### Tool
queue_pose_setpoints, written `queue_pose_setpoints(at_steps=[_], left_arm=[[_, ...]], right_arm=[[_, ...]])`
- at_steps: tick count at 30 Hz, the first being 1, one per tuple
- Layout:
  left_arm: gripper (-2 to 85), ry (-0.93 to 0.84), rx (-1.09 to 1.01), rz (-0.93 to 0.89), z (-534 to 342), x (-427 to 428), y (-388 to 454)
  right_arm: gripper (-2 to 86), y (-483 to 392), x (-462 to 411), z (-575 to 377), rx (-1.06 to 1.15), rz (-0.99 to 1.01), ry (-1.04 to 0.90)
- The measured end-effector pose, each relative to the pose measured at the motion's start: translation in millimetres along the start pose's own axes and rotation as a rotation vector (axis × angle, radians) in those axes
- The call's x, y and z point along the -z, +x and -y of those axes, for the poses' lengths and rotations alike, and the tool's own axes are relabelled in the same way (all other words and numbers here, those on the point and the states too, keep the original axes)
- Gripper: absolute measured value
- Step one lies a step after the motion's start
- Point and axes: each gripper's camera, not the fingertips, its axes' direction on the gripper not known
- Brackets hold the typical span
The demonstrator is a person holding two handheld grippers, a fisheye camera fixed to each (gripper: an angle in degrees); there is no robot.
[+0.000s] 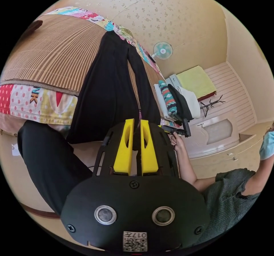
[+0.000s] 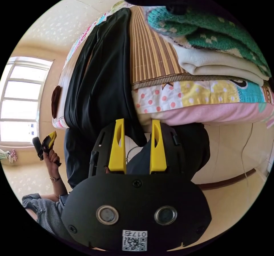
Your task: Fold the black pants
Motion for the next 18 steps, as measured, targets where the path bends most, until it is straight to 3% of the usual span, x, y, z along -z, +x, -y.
queue_pose_setpoints(at_steps=[3, 7, 11, 14, 16, 18], left_arm=[[4.9, 0.019, -0.011, 0.009, -1.8, 9.2, 2.4], [4.9, 0.004, 0.007, 0.018, -8.5, 5.5, -7.7], [4.9, -0.014, 0.058, -0.054, -17.8, -7.3, -18.9], [4.9, -0.015, 0.037, -0.065, -18.7, -4.7, -11.1], [4.8, -0.018, 0.011, -0.07, -16.7, 1.5, -5.8], [4.8, -0.007, -0.011, -0.076, -15.5, 12.4, -3.5]], right_arm=[[10.8, 0.8, 4.4, -5.3, 0.045, -0.008, -0.028], [5.1, 11.2, -11.5, -20.3, 0.044, 0.15, -0.126], [3.5, 4.5, 17.0, -41.1, 0.076, 0.128, -0.008], [3.0, 3.5, 59.6, -67.7, 0.201, 0.457, 0.121], [2.7, 19.8, 104.3, -99.7, 0.342, 0.834, 0.359], [2.5, 42.3, 119.7, -110.4, 0.329, 0.928, 0.428]])
